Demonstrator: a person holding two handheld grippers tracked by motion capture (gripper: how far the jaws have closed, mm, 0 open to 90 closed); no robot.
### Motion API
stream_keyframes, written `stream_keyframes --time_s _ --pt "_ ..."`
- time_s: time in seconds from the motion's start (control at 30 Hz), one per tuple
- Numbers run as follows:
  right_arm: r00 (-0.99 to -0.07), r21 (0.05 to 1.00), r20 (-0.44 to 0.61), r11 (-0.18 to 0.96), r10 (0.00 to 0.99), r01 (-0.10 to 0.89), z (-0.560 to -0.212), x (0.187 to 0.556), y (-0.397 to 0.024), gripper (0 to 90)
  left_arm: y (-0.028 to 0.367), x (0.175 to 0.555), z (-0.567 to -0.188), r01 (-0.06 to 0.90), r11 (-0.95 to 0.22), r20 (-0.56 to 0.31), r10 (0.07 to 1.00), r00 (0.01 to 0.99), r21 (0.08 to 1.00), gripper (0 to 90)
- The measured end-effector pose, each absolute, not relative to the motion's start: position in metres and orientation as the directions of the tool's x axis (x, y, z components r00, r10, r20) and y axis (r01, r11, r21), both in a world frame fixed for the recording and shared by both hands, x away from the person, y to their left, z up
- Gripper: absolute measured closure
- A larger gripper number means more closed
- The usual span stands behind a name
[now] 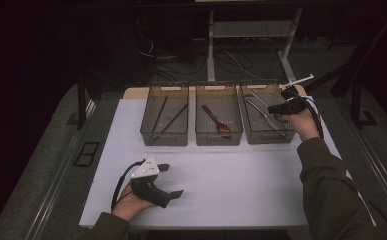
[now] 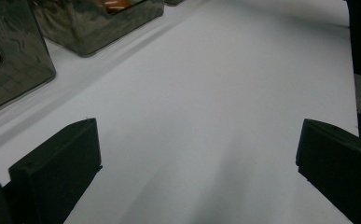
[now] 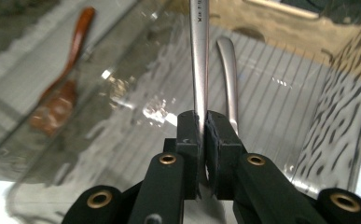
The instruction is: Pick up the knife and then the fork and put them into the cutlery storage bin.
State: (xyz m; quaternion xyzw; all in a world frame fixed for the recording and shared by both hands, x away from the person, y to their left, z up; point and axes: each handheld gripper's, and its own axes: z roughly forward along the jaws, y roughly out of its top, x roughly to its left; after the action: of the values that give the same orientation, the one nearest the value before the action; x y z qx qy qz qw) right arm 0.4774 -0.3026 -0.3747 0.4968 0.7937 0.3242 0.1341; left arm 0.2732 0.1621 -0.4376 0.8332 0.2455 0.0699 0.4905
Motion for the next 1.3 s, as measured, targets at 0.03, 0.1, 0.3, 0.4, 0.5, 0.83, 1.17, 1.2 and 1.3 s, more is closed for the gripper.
stream_keyframes --time_s 0.03,0.1,0.3,0.4,0.5,0.83,1.17,1.2,1.3 --pt "-0.468 0.642 0.105 0.300 0.877 0.706 -0.378 0.479 -0.303 83.3 0.162 0.273 -0.438 0.341 -0.398 -0.125 0.478 0.870 0.852 0.0" --pt "-0.457 0.629 0.105 0.297 0.883 0.719 -0.383 0.482 -0.303 83.3 0.162 0.273 -0.438 0.341 -0.398 -0.126 0.477 0.870 0.852 0.0" --pt "-0.436 0.590 0.101 0.299 0.894 0.750 -0.392 0.487 -0.302 83.3 0.162 0.273 -0.438 0.341 -0.397 -0.127 0.477 0.870 0.852 0.0" --pt "-0.438 0.577 0.094 0.310 0.894 0.756 -0.395 0.489 -0.302 83.2 0.162 0.273 -0.438 0.342 -0.397 -0.127 0.476 0.870 0.852 0.0" --pt "-0.429 0.584 0.107 0.292 0.897 0.758 -0.395 0.489 -0.302 79.0 0.162 0.273 -0.438 0.341 -0.397 -0.127 0.476 0.870 0.852 0.0" --pt "-0.395 0.626 0.127 0.235 0.910 0.744 -0.389 0.487 -0.309 52.3 0.162 0.273 -0.438 0.341 -0.397 -0.126 0.476 0.870 0.852 0.0" --pt "-0.409 0.704 0.186 0.169 0.894 0.689 -0.378 0.474 -0.319 41.2 0.163 0.274 -0.436 0.339 -0.396 -0.124 0.479 0.869 0.853 0.0" --pt "-0.413 0.713 0.197 0.159 0.889 0.683 -0.376 0.471 -0.319 40.5 0.163 0.274 -0.436 0.337 -0.395 -0.122 0.479 0.869 0.854 0.0" --pt "-0.425 0.740 0.203 0.146 0.882 0.656 -0.372 0.463 -0.320 37.9 0.164 0.274 -0.435 0.339 -0.393 -0.122 0.482 0.868 0.855 0.0"
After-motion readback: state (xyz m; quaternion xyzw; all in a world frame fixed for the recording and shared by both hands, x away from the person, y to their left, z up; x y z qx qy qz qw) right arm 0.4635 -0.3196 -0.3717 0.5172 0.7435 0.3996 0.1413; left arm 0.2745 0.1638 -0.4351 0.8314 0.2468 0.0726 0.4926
